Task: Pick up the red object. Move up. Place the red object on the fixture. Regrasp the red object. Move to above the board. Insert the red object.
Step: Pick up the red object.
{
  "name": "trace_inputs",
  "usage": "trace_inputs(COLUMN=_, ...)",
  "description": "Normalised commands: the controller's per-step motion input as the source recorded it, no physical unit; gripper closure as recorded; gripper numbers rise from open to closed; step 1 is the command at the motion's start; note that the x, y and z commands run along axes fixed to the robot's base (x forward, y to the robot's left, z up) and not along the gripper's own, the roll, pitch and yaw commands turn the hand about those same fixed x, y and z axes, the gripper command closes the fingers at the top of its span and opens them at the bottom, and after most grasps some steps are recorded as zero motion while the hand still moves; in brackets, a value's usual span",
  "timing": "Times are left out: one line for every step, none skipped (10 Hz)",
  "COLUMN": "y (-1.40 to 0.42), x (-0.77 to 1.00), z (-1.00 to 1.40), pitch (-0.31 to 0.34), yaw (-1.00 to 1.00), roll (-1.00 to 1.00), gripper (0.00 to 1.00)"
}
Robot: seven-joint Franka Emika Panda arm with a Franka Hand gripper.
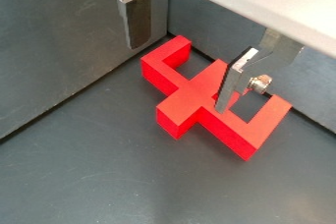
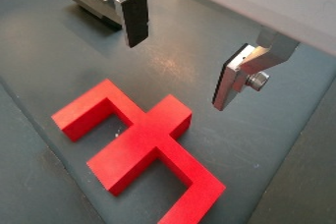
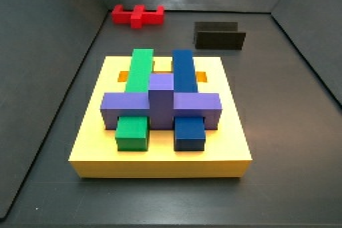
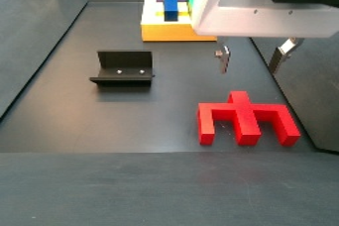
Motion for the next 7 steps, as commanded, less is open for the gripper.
trace_inputs(y=0.00, x=0.00, z=-0.21, pitch=-0.010, yaw=0.00, roll=-0.02, gripper=0.00)
trace_inputs(y=0.03, x=0.00, z=-0.27, pitch=-0.003, yaw=0.00, roll=-0.01, gripper=0.00)
trace_inputs(y=0.04, x=0.00, z=-0.29, pitch=-0.006, yaw=0.00, roll=-0.01, gripper=0.00)
trace_inputs(y=0.07, x=0.00, z=-0.31, pitch=-0.007, yaw=0.00, roll=-0.02, gripper=0.00)
trace_inputs(y=0.00, x=0.00, z=-0.41, pitch=-0.026, yaw=0.00, roll=0.00, gripper=0.00)
trace_inputs(y=0.00, x=0.00, z=-0.48, pitch=-0.050, yaw=0.00, roll=-0.04, gripper=0.00)
trace_inputs(y=0.00, x=0.14, z=-0.49, pitch=-0.056, yaw=-0.05, roll=-0.06, gripper=0.00)
